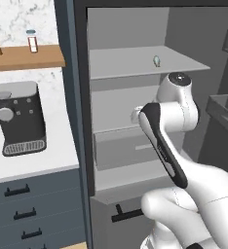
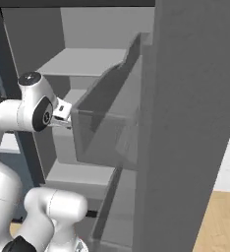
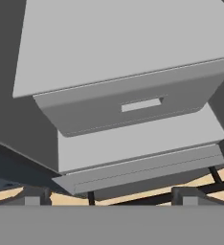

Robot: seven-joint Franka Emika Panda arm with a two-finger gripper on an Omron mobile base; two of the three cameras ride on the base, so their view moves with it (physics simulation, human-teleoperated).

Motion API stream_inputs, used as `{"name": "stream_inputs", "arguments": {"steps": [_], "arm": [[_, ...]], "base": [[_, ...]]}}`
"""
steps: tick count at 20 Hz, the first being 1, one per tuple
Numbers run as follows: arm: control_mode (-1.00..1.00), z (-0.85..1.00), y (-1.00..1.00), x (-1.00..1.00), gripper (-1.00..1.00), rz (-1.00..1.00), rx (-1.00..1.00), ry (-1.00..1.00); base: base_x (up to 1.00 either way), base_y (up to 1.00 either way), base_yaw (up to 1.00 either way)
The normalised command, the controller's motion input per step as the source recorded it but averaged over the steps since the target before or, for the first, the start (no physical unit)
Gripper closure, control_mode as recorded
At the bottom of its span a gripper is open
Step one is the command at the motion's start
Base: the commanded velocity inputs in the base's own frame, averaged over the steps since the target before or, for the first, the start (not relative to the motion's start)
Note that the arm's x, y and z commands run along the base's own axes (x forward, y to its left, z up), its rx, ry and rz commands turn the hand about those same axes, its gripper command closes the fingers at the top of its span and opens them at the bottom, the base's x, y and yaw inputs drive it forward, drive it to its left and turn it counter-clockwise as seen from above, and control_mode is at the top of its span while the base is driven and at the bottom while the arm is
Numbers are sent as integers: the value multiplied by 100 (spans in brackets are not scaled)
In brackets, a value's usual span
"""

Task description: Place one lime and one fish in each tupperware on the nearby counter, to pack two identical lunches.

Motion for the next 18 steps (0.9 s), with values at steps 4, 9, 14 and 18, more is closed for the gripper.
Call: {"name": "stream_inputs", "arguments": {"steps": [4,9,14,18], "arm": [[100,0,0,0,-100,0,0,0],[-100,14,-11,0,-100,-4,0,0],[-100,98,-42,0,-100,-14,-4,-31],[-100,100,-18,9,-100,0,-1,-30]], "base": [[12,-29,-6],[20,-18,-6],[0,0,0],[0,0,0]]}}
